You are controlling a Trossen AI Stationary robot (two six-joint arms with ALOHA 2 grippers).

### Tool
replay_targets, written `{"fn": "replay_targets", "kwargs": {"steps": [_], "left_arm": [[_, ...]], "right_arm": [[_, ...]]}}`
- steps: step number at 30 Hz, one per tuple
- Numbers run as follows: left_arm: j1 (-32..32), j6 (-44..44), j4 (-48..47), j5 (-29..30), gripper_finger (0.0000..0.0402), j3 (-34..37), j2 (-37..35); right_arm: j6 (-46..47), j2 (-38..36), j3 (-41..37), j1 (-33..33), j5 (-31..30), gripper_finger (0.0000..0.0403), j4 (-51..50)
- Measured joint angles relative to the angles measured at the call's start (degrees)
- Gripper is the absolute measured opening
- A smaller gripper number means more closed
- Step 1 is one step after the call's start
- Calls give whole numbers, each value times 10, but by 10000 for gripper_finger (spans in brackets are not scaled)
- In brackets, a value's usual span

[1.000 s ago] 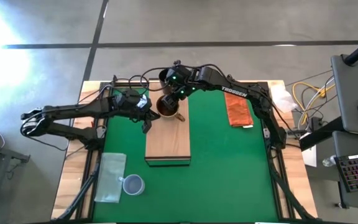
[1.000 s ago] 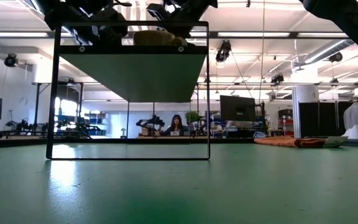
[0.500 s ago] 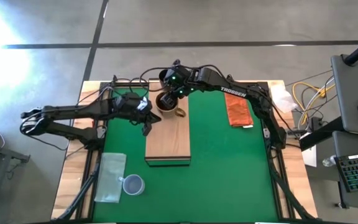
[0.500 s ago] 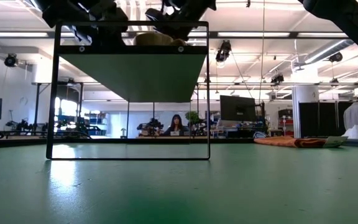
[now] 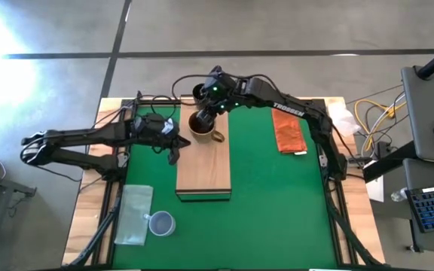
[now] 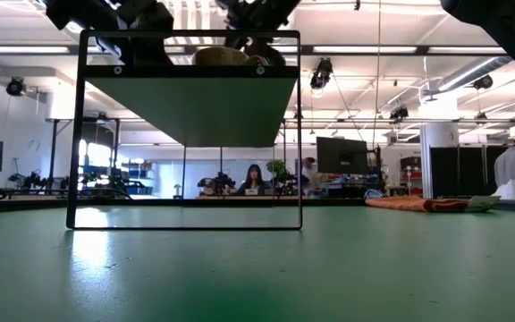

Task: Stack small to large cups/mugs on shelf
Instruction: Put the brown-blue mug on the shelf

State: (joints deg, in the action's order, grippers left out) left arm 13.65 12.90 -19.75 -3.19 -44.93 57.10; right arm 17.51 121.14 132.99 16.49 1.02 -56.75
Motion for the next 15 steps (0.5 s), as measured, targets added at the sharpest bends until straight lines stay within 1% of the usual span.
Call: {"fn": "replay_targets", "kwargs": {"steps": [3,6,8,15], "left_arm": [[1,-18,-6,26,3,0,-12],[3,-44,-6,74,3,1,-20],[9,-58,-5,98,3,1,-21],[39,-103,-2,107,3,1,-2]], "right_arm": [[1,-5,20,0,0,148,-20],[17,-19,17,-2,-3,146,-50],[18,-27,17,-6,-16,143,-82],[30,-38,17,-30,-70,117,-167]]}}
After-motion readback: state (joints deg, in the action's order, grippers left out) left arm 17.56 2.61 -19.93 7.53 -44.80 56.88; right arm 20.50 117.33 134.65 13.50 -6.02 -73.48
